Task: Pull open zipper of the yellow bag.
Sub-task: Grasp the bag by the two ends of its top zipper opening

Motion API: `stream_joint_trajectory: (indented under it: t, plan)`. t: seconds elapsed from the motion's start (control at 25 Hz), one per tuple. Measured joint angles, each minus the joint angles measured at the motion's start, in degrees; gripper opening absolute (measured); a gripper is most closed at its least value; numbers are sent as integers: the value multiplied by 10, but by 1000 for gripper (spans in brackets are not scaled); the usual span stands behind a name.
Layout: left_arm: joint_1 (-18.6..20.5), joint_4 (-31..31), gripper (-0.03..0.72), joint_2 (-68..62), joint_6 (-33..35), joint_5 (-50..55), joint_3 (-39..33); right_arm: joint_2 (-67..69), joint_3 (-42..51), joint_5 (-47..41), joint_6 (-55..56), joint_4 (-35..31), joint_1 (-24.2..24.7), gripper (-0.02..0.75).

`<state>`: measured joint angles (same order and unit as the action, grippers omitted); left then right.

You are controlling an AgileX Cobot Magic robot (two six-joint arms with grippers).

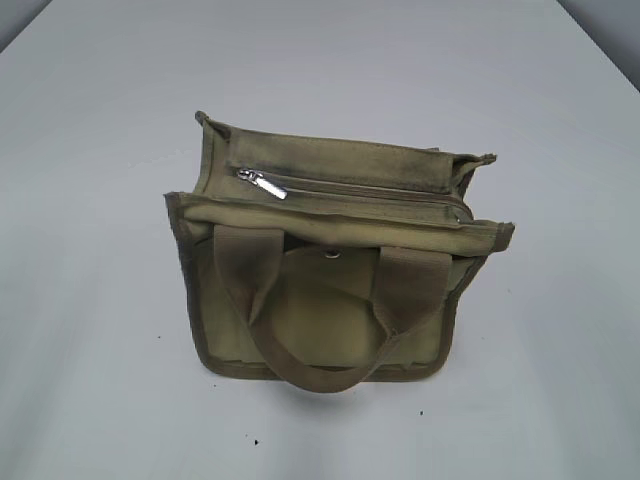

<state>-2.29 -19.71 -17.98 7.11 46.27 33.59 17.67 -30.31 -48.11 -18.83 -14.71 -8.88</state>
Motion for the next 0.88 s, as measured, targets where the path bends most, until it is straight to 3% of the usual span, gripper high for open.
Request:
stream_joint_trajectory:
  t: [0.16, 0.36, 0.44, 0.6, 0.88]
  plan:
    - [0, -151, 454, -127, 85, -64, 6, 97, -15, 40, -44, 0, -47, 583]
    - [0, -412, 454, -302, 281, -60, 26, 237, -48, 70, -109, -12, -89, 583]
    - [-3, -481, 454, -365, 333, -38, 47, 305, -69, 78, -130, -17, -105, 583]
    - [-29, -535, 454, -479, 365, -10, 99, 401, -124, 94, -157, -19, -139, 583]
    - [-106, -552, 454, -627, 366, 3, 174, 539, -237, 118, -179, -20, -199, 583]
